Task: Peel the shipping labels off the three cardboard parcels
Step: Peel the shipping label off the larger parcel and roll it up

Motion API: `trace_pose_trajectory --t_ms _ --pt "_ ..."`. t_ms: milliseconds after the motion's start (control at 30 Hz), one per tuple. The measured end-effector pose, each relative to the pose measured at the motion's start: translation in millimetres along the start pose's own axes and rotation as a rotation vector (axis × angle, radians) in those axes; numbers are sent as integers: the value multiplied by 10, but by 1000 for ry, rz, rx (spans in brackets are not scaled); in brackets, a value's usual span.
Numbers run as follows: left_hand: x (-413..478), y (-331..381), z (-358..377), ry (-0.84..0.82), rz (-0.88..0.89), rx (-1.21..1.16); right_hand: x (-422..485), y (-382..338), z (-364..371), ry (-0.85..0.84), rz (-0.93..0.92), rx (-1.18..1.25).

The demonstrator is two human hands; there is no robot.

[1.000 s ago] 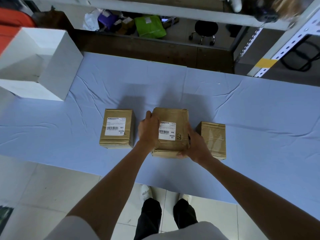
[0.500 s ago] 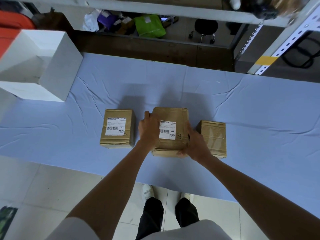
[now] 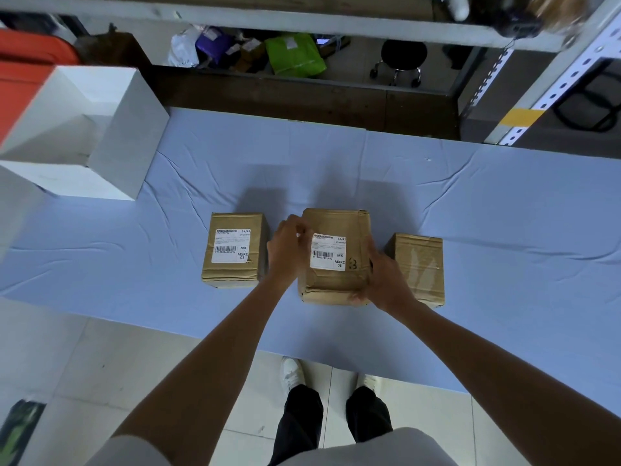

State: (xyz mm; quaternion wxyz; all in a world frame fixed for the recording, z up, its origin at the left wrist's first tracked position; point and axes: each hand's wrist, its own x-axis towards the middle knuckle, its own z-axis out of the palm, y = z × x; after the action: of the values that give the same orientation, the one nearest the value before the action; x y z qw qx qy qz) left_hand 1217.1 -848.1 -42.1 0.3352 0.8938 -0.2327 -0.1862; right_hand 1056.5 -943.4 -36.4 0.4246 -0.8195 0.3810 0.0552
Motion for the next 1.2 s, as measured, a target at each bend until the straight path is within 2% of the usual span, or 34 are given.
trace_pose_trajectory --t_ms 200,367,567,667,1200 --pt "-143 -134 -84 -81 6 -344 -10 12 -9 -1 -17 -14" --pt "-195 -134 -10 -35 -38 -397 -7 30 -21 2 -24 10" --pt "-172 -163 30 -42 8 -302 -13 18 -39 1 -40 -5" --pt "-155 -150 68 17 19 -240 -6 19 -33 6 -45 -8" --pt "-6 44 104 12 -76 2 71 22 -2 8 -23 -95"
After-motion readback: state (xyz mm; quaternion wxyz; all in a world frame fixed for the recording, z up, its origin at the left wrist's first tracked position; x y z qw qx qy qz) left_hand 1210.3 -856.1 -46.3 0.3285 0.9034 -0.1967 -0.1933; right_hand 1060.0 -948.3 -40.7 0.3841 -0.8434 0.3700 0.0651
